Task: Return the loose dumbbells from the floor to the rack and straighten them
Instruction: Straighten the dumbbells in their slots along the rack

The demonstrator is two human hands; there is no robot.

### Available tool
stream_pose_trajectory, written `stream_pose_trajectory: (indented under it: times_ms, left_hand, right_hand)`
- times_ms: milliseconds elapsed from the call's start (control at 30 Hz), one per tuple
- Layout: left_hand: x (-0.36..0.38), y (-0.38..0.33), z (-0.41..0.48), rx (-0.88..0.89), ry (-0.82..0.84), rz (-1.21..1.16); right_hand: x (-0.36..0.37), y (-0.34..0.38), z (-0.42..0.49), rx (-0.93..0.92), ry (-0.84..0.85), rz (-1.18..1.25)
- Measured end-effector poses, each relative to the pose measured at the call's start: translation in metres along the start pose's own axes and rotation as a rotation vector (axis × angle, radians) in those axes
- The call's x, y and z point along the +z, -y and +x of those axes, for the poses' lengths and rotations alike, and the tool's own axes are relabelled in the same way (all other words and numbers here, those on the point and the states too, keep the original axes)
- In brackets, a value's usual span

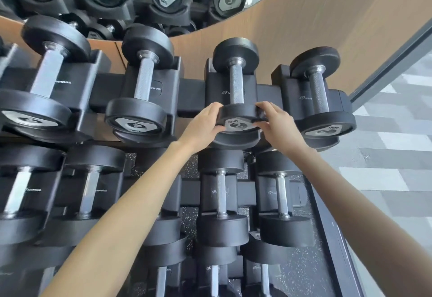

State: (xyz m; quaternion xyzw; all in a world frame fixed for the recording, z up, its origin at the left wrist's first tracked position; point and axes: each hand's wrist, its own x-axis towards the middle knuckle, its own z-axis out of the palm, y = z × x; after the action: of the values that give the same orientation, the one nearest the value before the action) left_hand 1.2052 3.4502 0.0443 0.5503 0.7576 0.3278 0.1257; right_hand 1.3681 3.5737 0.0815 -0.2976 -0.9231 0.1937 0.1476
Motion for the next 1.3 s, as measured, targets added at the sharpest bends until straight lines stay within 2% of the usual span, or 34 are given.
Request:
stream_pose_trajectory:
  times_ms: [100, 167, 433, 533, 600, 667, 733, 800, 933, 1100, 1300]
  left_hand:
    - [-0.013, -0.015, 0.010, 0.135, 0.046, 0.284]
    - [-0.018, -0.017, 0.013, 0.167, 0.044, 0.386]
    - [-0.006, -0.025, 0.002, 0.109, -0.051, 0.399]
    - [-0.001, -0.027, -0.008, 0.006, -0.089, 0.380]
    - [-0.004, -0.027, -0.019, -0.017, -0.099, 0.431]
    - [-0.016, -0.024, -0.037, 0.053, -0.128, 0.521]
    - [-0.029, -0.014, -0.061, 0.141, -0.142, 0.650]
    - [-0.042, -0.001, -0.088, 0.157, -0.114, 0.768]
    - [-0.063, 0.017, -0.135, 0.044, -0.097, 0.878]
    - [-0.072, 0.032, -0.176, -0.022, -0.119, 0.898]
    - [-0.086, 0.067, -0.203, 0.022, -0.114, 0.876]
  right_hand:
    - [0.012, -0.010, -0.005, 0.138, -0.030, 0.293]
    - [0.023, -0.013, -0.008, 0.174, -0.059, 0.378]
    - [0.029, -0.027, -0.009, 0.104, -0.057, 0.452]
    - [0.028, -0.029, -0.008, 0.052, 0.006, 0.346]
    - [0.023, -0.030, -0.008, -0.030, 0.026, 0.081]
    - [0.017, -0.031, -0.011, -0.188, -0.057, -0.216]
    - [0.009, -0.026, -0.022, -0.306, -0.137, -0.366]
    - [0.004, -0.019, -0.036, -0.407, -0.176, -0.425]
    - [0.009, 0.005, -0.057, -0.550, -0.160, -0.461]
    - [0.040, 0.046, -0.068, -0.643, -0.087, -0.442]
    - [0.080, 0.094, -0.076, -0.651, -0.043, -0.469]
